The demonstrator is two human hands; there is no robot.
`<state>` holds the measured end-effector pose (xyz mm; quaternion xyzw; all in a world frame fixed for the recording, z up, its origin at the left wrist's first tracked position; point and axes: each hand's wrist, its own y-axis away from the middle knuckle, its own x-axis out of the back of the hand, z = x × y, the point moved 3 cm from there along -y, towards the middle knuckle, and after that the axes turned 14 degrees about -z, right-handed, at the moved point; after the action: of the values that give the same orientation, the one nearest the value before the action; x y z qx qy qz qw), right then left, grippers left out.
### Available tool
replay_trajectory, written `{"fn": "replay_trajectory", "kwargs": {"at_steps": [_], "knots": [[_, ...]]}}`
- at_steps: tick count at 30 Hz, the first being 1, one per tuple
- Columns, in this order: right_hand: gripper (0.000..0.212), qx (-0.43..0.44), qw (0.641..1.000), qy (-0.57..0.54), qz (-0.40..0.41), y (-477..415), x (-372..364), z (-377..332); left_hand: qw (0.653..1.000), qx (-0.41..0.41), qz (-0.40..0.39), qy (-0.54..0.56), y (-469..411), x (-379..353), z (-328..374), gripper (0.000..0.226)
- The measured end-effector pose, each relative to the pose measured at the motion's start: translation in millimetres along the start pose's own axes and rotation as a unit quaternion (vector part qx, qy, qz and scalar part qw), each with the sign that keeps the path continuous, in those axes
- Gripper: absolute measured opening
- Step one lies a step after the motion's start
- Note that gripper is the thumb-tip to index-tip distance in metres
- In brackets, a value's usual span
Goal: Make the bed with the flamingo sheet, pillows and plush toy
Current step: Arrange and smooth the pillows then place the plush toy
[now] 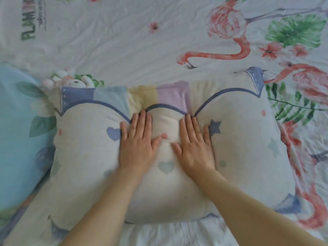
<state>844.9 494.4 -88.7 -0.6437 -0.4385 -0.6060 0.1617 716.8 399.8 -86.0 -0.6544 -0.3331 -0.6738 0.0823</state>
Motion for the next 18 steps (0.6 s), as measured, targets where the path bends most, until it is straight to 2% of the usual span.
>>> {"fn": "replay_trajectory", "kwargs": {"at_steps": [1, 3, 8, 12, 15, 18], "knots": [[0.073, -0.014, 0.999, 0.023, -0.036, 1, -20, 8, 1.0, -0.003, -0.017, 0.0, -2, -14, 3, 0.074], [0.074, -0.026, 0.997, 0.047, -0.059, -14, -35, 13, 1.0, 0.008, -0.014, 0.014, -15, -26, 0, 0.075], [0.074, -0.021, 0.997, 0.051, -0.057, -26, -25, 10, 0.999, 0.008, -0.006, 0.03, -24, -24, -3, 0.074], [0.074, -0.02, 0.997, 0.029, -0.07, -20, -13, 6, 0.999, -0.001, -0.027, 0.033, -21, -15, -6, 0.076], [0.071, 0.009, 0.997, 0.007, -0.075, -17, 11, 7, 0.998, -0.021, -0.02, 0.048, -24, 4, -16, 0.079], [0.068, 0.047, 0.995, -0.005, -0.091, -17, 36, 13, 0.995, -0.058, 0.02, 0.082, -39, 32, -21, 0.078]]}}
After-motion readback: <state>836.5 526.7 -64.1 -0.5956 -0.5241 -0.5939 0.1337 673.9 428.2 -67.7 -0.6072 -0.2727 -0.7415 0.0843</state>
